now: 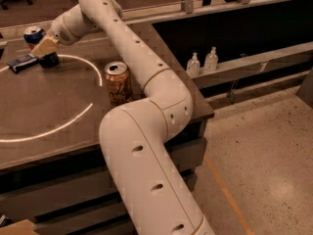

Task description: Move pepsi can near rxbar blueberry

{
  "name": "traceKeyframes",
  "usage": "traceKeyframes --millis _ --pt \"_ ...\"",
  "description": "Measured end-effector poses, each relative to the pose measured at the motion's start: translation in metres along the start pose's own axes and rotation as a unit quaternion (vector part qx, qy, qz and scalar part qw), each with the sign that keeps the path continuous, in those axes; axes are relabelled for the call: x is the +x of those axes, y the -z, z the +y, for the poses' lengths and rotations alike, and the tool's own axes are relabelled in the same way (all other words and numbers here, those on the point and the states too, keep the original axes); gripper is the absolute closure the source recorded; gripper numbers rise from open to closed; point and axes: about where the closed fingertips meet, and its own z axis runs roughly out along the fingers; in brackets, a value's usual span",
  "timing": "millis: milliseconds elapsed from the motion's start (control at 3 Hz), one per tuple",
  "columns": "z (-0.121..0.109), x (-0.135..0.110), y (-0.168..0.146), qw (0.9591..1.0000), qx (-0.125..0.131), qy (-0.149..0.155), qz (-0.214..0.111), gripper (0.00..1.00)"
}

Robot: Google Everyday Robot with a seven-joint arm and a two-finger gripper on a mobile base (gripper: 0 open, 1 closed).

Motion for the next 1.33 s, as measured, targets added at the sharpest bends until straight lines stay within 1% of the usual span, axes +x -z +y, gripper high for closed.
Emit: traceKeyframes --millis 333,667,1000,1333 --pt "-0.0012 0.0012 -0.0008 1.0000 -0.002 -0.003 -0.004 0.84" --pt "-0.0011 0.0028 -0.0014 1.0000 -0.006 -0.005 -0.003 0.61" --pt "-0.0020 0.0039 -0.0012 1.0000 -0.008 -0.004 -0.001 0.30" --pt "-0.0032 0.0049 -0.0002 1.0000 -0.007 -0.005 0.000 0.07"
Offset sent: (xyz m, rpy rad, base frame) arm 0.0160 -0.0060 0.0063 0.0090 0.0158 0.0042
